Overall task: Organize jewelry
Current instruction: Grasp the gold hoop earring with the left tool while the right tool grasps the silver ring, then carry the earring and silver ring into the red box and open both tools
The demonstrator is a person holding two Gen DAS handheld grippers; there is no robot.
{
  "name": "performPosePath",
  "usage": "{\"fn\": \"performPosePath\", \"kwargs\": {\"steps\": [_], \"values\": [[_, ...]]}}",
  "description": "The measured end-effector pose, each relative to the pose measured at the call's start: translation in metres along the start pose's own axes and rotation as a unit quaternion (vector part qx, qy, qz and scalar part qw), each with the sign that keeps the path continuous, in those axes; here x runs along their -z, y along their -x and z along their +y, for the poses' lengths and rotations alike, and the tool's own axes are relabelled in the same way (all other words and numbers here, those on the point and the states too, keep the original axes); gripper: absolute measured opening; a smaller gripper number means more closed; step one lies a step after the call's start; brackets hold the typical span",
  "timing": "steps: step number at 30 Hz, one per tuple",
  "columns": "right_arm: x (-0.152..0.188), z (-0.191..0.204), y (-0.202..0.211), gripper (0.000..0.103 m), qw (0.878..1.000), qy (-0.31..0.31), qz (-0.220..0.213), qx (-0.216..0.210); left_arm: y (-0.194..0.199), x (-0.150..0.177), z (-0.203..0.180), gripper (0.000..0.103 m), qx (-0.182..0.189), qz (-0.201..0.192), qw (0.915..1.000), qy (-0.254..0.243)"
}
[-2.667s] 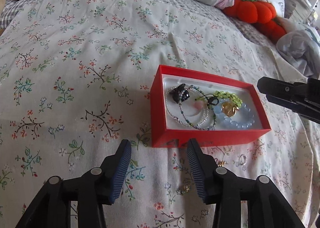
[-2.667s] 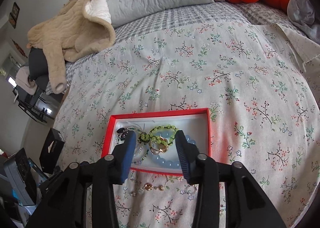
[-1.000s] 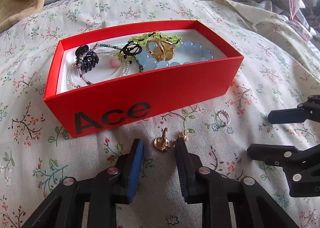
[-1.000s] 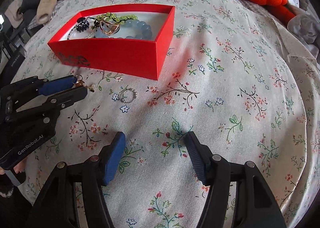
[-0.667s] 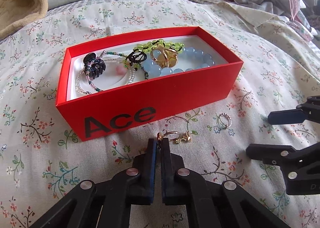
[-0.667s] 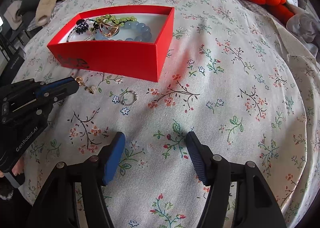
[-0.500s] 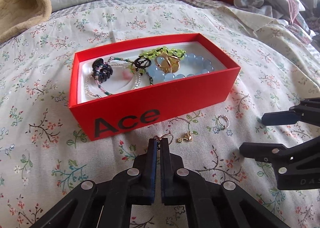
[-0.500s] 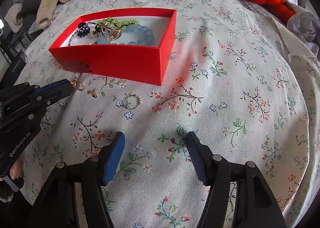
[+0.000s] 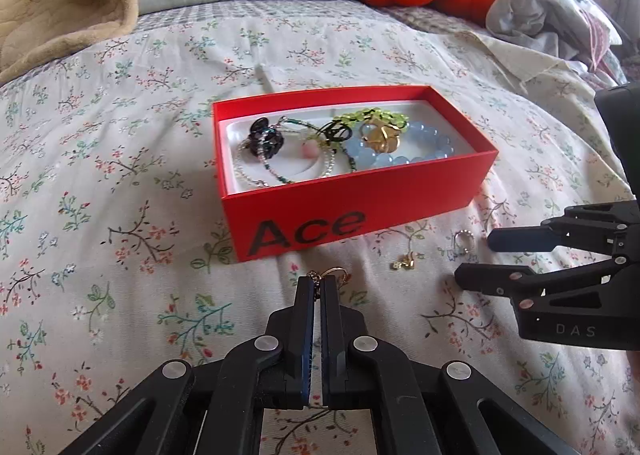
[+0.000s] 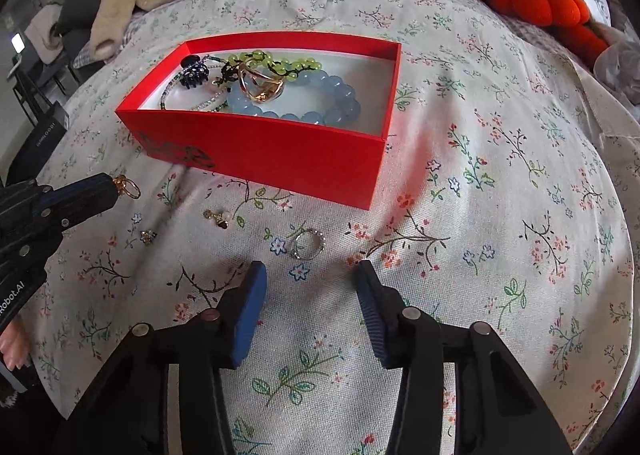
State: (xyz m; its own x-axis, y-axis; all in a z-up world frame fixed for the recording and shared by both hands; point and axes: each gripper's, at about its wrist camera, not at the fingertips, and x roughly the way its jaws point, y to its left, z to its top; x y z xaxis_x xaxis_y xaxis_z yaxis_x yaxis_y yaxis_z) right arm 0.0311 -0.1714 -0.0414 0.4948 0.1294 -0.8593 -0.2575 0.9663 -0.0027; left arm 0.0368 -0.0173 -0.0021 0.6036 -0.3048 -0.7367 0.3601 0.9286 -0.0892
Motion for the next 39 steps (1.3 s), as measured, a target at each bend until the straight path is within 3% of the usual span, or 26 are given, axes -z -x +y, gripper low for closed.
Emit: {"fn": "performPosePath", "kwargs": {"steps": [10, 13, 15, 27, 39], "values": [[-0.007, 0.002, -0.004, 0.035, 1.000, -0.002, -0.004, 0.005, 0.002, 0.003, 0.014, 0.000, -0.005, 0.011, 0.9996, 0.027], [-0.009, 0.005, -0.005, 0.028, 1.000, 0.003, -0.004, 0.009, 0.001, 0.003, 0.016, 0.000, -0.006, 0.016, 0.9993, 0.035], [-0.010, 0.007, -0.005, 0.018, 1.000, 0.012, -0.003, 0.012, 0.001, 0.002, 0.017, 0.000, -0.006, 0.017, 0.9991, 0.038], [-0.010, -0.002, 0.012, 0.017, 1.000, -0.009, -0.004, -0.013, 0.009, -0.005, 0.022, 0.000, -0.001, 0.002, 0.9985, 0.055], [-0.030, -0.004, 0.056, 0.017, 0.996, -0.039, -0.062, -0.049, 0.014, -0.034, 0.022, 0.000, 0.011, -0.034, 0.9972, 0.066]]}}
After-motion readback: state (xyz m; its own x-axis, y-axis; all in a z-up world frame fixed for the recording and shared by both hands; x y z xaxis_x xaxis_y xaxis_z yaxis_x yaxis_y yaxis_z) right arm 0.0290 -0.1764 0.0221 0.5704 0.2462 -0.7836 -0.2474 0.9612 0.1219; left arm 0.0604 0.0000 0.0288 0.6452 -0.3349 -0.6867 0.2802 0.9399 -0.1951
